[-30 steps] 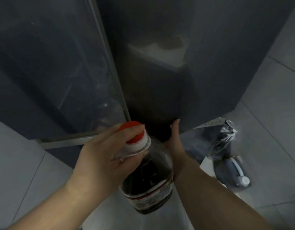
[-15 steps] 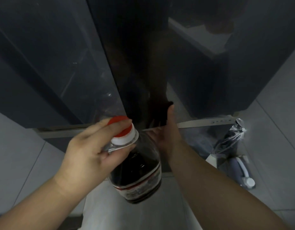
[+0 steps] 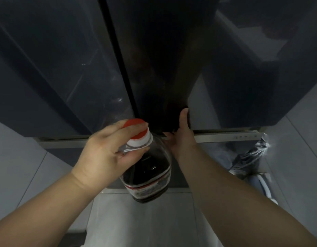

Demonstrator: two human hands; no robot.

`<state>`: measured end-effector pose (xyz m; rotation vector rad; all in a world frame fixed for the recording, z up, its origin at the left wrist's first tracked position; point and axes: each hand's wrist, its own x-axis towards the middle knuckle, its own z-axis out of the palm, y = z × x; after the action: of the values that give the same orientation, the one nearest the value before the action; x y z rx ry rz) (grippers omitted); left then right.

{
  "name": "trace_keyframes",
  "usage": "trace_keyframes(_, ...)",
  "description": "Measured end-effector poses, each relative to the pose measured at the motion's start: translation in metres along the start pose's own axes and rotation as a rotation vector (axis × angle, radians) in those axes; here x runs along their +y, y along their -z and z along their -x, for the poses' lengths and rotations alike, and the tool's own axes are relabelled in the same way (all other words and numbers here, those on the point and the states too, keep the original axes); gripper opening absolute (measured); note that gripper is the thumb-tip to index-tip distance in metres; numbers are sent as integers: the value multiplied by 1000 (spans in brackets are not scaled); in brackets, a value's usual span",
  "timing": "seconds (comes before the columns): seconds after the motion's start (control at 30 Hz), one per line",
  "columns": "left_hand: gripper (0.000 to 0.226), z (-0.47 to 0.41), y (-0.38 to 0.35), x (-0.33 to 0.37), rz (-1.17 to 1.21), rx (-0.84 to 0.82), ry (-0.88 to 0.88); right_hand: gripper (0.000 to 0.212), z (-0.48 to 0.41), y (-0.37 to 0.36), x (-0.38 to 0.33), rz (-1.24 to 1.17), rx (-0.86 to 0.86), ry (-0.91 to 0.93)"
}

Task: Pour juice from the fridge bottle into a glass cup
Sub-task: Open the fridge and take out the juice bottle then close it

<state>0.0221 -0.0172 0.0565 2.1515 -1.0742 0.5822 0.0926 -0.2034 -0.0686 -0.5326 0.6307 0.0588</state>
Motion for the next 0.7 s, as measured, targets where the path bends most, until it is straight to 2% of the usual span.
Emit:
trace_keyframes(0.2,45,-5,-11,-8,-10,-4,6,127,4,1,-5,-21,-5,14)
trace_keyframes(0.33,44,-3,-17,-9,28,-30,15,126,-1,12,-7,161,-17,-73)
trace_keyframes(0.47,43,-1,-20,-5,51,-67,25,120,28,18,-15,263,-72,-63)
trace_keyframes(0.53,41,-2,-19,1,55,-80,37,108,50,20,-16,292,-116,-29)
trace_keyframes(0.63,44,-7,-19,11,37,-111,71,71,79,27,-11,312,-200,-39)
trace_keyframes(0.7,44,-9,-21,15,54,-116,58,65,93,34,-7,412,-169,-9)
